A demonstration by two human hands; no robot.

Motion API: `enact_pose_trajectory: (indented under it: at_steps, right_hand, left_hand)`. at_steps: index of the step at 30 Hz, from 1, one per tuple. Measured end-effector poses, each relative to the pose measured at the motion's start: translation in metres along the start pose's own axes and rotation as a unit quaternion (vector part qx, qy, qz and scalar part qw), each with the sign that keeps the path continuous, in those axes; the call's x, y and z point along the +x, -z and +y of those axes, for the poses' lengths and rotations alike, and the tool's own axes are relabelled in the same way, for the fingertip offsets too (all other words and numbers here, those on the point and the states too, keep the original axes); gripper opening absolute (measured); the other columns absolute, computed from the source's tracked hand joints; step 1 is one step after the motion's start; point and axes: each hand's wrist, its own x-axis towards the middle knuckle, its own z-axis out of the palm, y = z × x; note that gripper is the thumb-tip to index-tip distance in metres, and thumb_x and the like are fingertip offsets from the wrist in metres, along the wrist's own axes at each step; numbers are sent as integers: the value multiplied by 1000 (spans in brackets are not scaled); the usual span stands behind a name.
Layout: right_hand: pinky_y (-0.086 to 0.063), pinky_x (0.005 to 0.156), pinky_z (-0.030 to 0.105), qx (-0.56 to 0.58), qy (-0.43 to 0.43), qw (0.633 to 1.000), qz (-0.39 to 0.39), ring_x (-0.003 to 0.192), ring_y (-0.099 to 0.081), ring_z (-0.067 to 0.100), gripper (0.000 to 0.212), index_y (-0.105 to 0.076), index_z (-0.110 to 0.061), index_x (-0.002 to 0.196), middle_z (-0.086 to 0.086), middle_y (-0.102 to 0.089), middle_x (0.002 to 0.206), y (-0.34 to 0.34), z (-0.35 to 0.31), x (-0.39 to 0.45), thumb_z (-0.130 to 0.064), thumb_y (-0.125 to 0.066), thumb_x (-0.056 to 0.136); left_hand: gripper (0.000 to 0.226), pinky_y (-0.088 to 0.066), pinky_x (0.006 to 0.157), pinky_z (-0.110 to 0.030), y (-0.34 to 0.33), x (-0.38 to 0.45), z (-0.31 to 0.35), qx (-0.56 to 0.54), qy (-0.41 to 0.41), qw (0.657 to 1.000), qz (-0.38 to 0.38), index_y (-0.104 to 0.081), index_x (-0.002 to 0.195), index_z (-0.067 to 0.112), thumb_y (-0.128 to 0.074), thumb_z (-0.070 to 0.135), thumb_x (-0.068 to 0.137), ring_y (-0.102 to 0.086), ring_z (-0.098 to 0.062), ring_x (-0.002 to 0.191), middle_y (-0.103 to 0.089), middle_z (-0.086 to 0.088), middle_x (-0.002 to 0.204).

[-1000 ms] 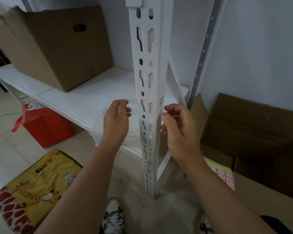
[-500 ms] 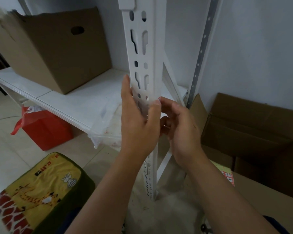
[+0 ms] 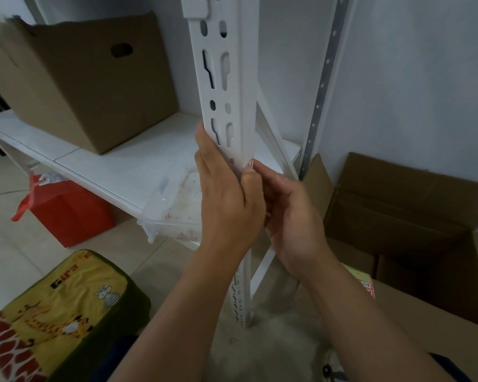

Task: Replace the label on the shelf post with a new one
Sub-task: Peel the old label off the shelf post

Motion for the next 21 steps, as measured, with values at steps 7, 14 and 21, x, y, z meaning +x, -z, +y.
enact_pose_trajectory:
  at_steps: [7, 14, 21]
  right_hand:
    - [-48, 100, 47, 1, -1, 1000, -6, 116, -60, 23, 49, -58, -24, 131, -1, -62, 129, 2, 3, 0, -42, -32, 94]
    - [-46, 102, 50, 8, -1, 1000, -9, 117, -59, 24, 46, -56, -22, 133, -1, -61, 130, 4, 4, 0, -34, -23, 103]
    - [-40, 107, 48, 29, -3, 999, -15, 124, -55, 18, 46, -57, -21, 131, -2, -61, 131, 4, 5, 1, -37, -28, 100]
  left_hand:
    - [72, -25, 84, 8, -4, 0, 0, -11, 0, 1000, 16, -3, 152, 9, -44, 11, 92, -27, 28, 110, -19, 36, 121]
    - [71, -23, 87, 9, -5, -2, -5, -2, -3, 1000, 17, -3, 152, 5, -47, 6, 96, -21, 34, 111, -14, 25, 128]
    - [70, -30, 81, 7, -11, -2, 0, 49, 2, 997, 58, -2, 152, 10, -43, 19, 95, -29, 25, 108, -17, 16, 125]
